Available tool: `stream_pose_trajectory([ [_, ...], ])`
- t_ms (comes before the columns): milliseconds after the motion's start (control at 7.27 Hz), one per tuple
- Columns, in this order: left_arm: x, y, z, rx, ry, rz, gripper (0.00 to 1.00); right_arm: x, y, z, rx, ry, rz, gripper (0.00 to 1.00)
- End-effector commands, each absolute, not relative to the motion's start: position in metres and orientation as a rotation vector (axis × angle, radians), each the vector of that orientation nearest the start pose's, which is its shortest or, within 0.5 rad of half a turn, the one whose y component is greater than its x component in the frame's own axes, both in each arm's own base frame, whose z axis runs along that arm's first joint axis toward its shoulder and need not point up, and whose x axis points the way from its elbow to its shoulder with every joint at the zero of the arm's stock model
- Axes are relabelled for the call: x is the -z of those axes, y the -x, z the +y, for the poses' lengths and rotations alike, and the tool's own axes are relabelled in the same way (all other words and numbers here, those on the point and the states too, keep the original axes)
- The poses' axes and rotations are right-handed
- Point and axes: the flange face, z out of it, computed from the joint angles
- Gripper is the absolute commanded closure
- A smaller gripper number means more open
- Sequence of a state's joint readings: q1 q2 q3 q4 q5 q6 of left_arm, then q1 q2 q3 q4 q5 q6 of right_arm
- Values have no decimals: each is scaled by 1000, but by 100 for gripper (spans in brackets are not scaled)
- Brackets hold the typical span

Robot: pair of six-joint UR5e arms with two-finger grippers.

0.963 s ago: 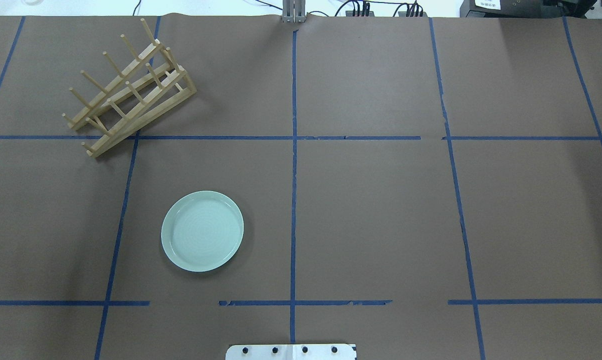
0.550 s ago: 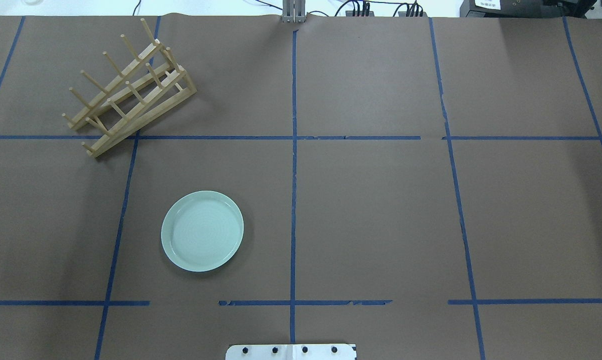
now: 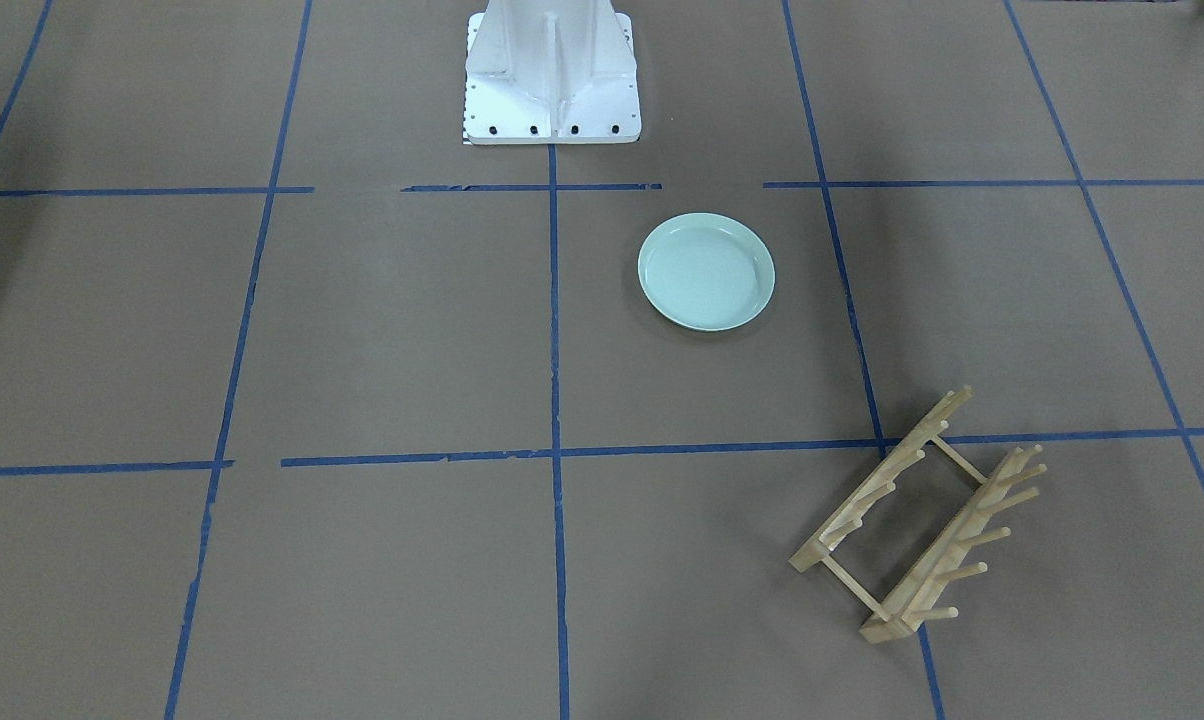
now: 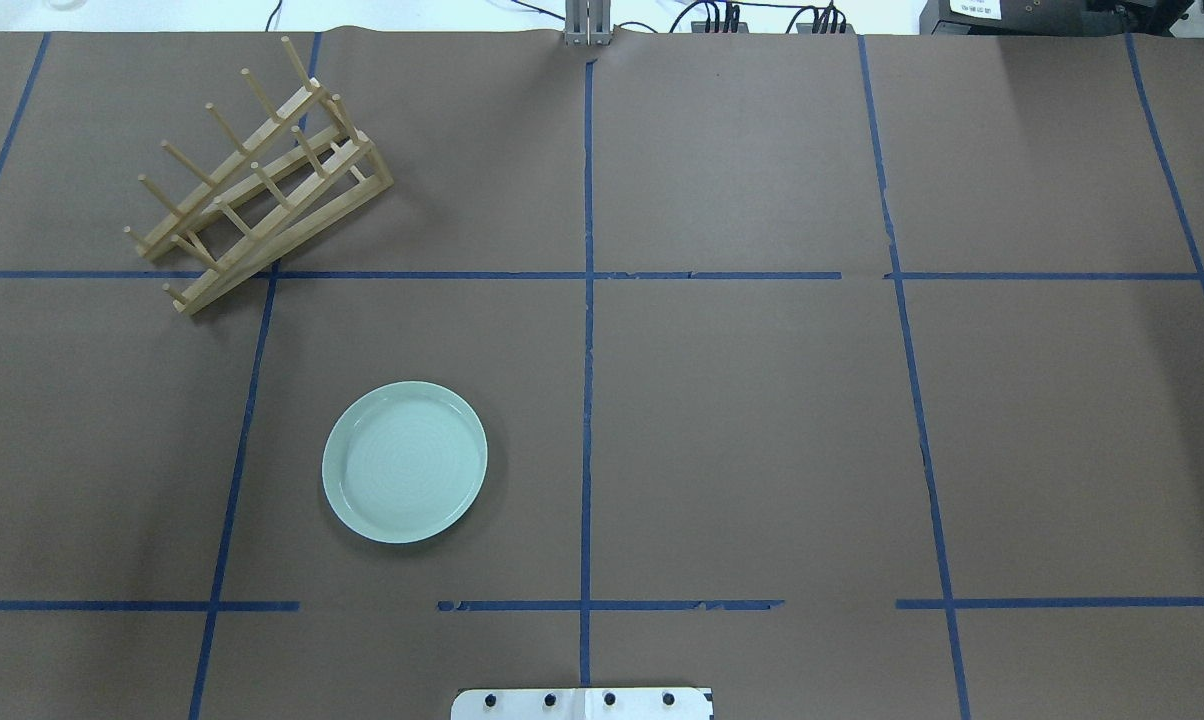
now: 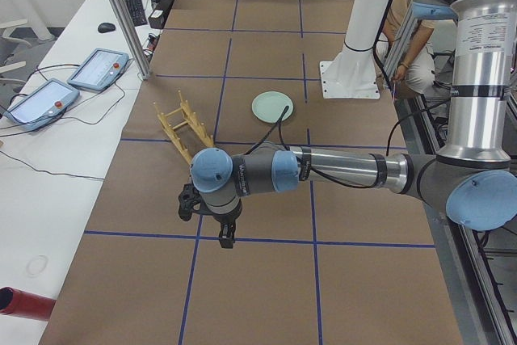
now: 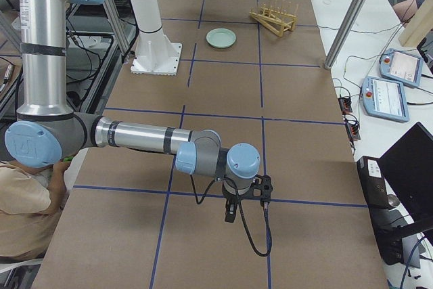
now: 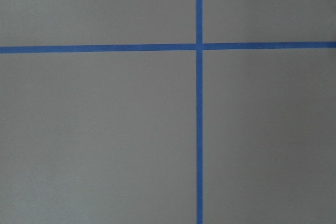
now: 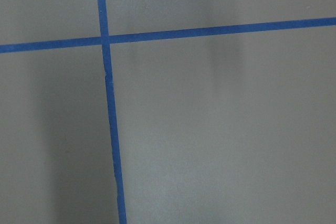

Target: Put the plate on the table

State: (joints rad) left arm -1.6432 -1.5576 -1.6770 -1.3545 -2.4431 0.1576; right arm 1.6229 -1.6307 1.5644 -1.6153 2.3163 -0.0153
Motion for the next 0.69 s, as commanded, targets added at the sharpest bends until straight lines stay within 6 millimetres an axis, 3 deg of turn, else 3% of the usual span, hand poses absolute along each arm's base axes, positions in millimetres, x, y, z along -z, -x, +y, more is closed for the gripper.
stream_pose_trajectory([
  [0, -624, 90, -477, -51, -41, 919, 0, -696, -89, -453, -76, 80, -748, 0],
  [550, -618, 90, -480, -66, -67, 902, 0, -697, -89, -453, -77, 82, -748, 0],
])
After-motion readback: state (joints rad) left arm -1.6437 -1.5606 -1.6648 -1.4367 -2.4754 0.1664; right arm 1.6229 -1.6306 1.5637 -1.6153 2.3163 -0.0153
